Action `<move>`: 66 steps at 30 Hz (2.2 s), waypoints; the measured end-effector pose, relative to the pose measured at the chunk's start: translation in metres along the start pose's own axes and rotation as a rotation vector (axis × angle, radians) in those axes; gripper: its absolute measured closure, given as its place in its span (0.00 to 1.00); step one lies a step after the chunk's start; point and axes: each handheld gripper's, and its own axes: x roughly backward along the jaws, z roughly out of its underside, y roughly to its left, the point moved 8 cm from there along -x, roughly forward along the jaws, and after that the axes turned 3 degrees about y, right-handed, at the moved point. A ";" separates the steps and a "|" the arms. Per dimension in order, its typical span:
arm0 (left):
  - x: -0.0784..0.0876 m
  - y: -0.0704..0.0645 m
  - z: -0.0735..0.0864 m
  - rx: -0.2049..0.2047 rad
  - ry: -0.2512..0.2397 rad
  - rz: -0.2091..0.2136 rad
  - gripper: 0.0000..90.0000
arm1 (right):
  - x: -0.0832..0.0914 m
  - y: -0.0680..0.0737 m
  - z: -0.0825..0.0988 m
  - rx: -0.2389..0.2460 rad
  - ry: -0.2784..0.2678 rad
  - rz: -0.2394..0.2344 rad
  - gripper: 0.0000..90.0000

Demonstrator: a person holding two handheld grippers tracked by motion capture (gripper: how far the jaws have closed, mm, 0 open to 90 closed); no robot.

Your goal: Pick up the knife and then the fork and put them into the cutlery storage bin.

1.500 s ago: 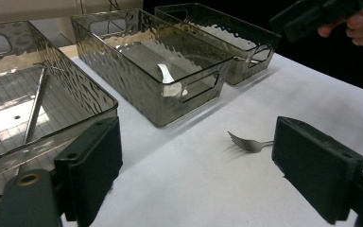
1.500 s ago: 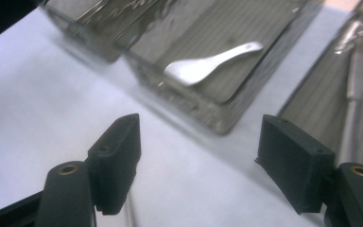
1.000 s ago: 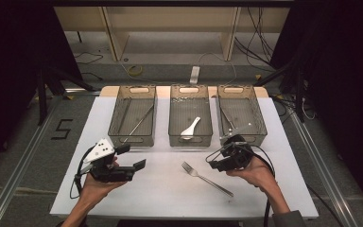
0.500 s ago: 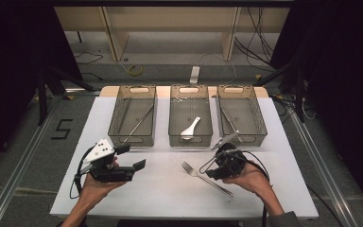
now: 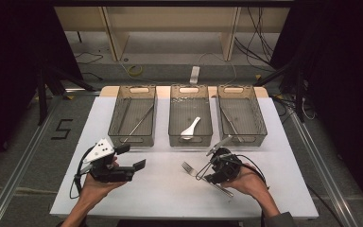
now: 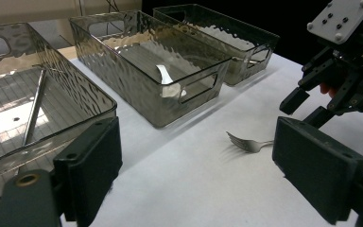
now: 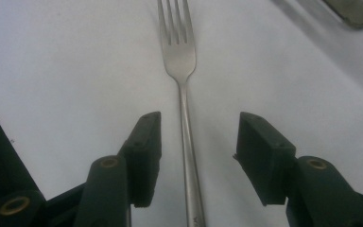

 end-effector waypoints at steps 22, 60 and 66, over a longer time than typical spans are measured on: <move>0.000 0.000 0.000 -0.004 0.005 0.002 0.18 | -0.023 0.003 0.009 0.050 0.109 0.006 0.76; 0.000 -0.001 0.001 -0.006 0.010 0.004 0.18 | -0.027 0.008 0.010 0.177 0.159 0.072 0.94; 0.000 -0.001 0.001 -0.007 0.009 0.004 0.18 | -0.023 0.009 0.007 0.173 0.126 0.057 0.94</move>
